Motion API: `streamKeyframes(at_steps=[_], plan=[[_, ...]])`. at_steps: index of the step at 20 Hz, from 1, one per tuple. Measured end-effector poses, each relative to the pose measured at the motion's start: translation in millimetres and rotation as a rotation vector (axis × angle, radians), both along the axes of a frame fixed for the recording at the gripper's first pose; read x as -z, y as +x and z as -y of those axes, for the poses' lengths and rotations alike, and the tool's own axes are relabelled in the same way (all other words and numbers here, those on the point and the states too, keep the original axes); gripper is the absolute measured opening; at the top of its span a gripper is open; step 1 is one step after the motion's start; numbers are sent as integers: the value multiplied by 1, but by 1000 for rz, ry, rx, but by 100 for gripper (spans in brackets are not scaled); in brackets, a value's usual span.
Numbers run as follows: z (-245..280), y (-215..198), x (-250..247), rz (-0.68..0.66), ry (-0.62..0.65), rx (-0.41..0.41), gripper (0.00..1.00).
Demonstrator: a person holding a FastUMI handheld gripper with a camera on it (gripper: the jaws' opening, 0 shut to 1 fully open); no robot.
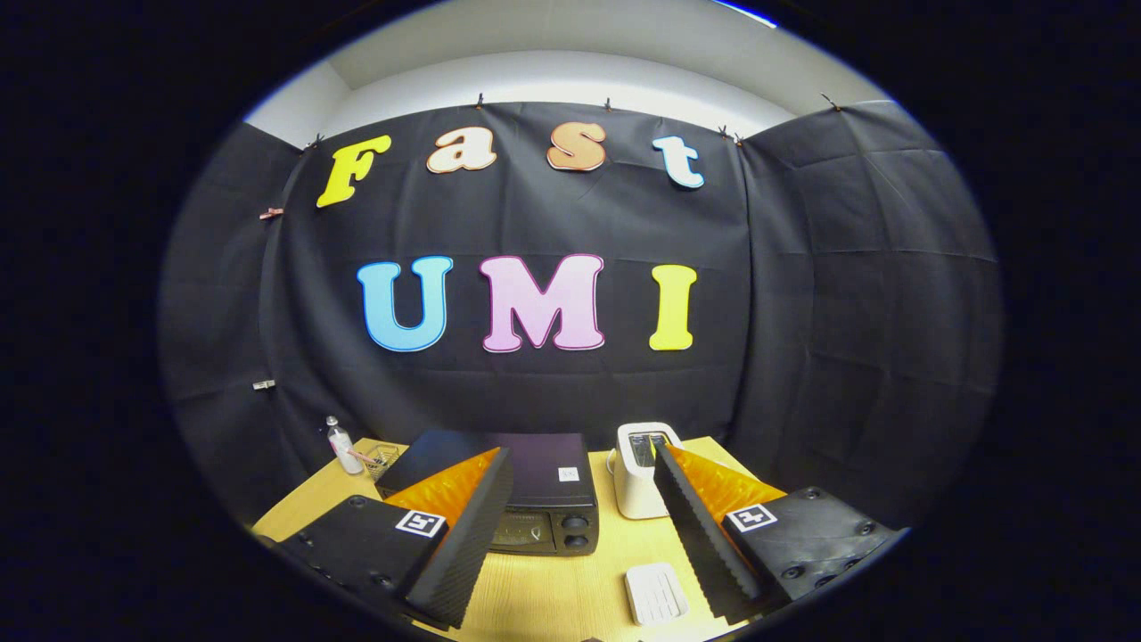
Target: Open the toaster oven, put the food inside, and close the toaster oven door.
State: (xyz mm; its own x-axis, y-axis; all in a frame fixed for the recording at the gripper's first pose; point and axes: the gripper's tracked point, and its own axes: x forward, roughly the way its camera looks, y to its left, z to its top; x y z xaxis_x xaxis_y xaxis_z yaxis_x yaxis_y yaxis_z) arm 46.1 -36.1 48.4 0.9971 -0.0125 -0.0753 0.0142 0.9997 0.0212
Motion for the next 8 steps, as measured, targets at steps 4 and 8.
streamKeyframes(at_steps=[4,8], plan=[[-4,0,5,-20,-4,-16,98],[-12,7,1,-22,21,-41,98]])
